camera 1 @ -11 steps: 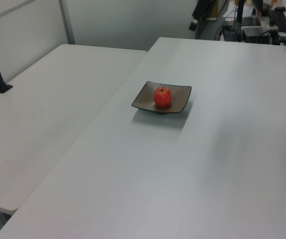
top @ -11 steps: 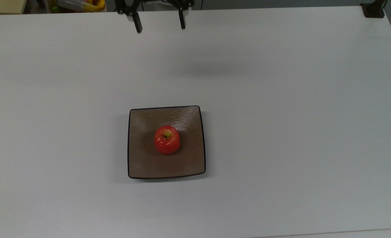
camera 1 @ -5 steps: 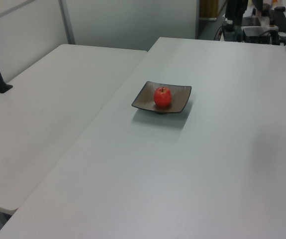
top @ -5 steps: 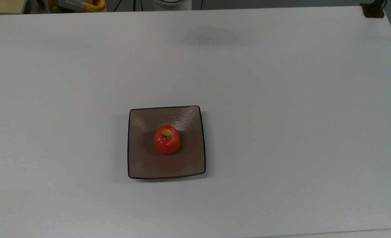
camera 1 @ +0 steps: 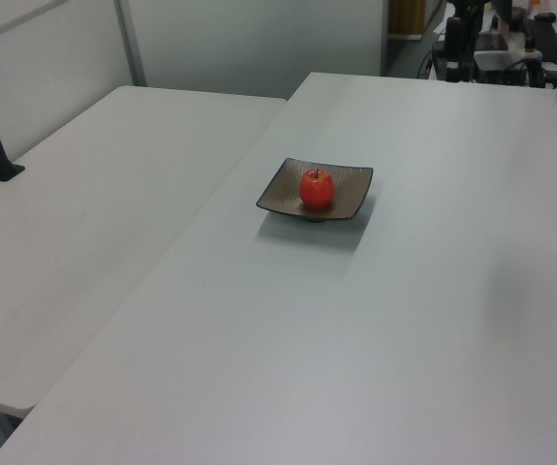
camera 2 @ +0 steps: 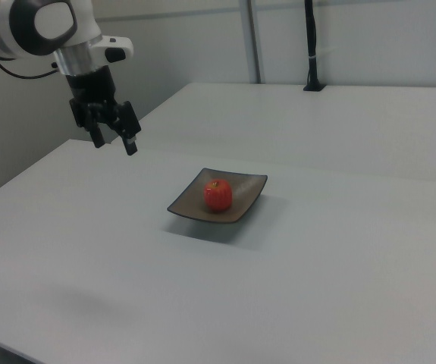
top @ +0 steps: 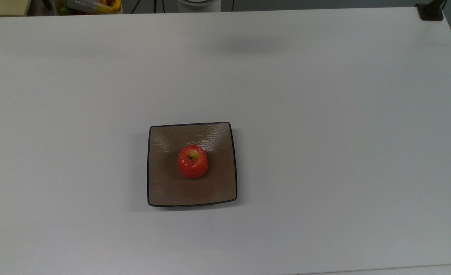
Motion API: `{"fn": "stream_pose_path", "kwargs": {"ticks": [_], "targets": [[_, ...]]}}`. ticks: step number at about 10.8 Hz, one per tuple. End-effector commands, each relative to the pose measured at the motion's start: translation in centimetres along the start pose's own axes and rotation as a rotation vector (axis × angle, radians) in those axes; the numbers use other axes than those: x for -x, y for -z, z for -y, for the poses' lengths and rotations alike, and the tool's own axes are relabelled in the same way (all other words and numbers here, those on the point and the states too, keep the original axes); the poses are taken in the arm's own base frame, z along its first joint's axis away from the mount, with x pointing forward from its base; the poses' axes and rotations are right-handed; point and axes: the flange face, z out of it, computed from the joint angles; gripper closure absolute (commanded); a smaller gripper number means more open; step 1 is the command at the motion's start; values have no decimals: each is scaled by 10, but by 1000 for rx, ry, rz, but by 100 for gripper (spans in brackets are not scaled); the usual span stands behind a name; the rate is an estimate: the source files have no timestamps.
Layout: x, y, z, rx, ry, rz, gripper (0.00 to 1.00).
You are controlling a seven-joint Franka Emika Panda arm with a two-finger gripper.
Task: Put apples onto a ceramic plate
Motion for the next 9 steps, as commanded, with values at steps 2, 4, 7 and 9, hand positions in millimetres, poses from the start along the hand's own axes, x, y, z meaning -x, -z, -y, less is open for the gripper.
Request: {"fn": "stream_pose_path", "kwargs": {"ticks": [2,4,7,9], "targets": [[-29,-21,-12,0,125,-86,0],[-30,-20,-15,-11,148,-87,0],[-28,-13,-23,-34,117,-94,0],[-29,-13,-22,-36,118,-94,0]]}}
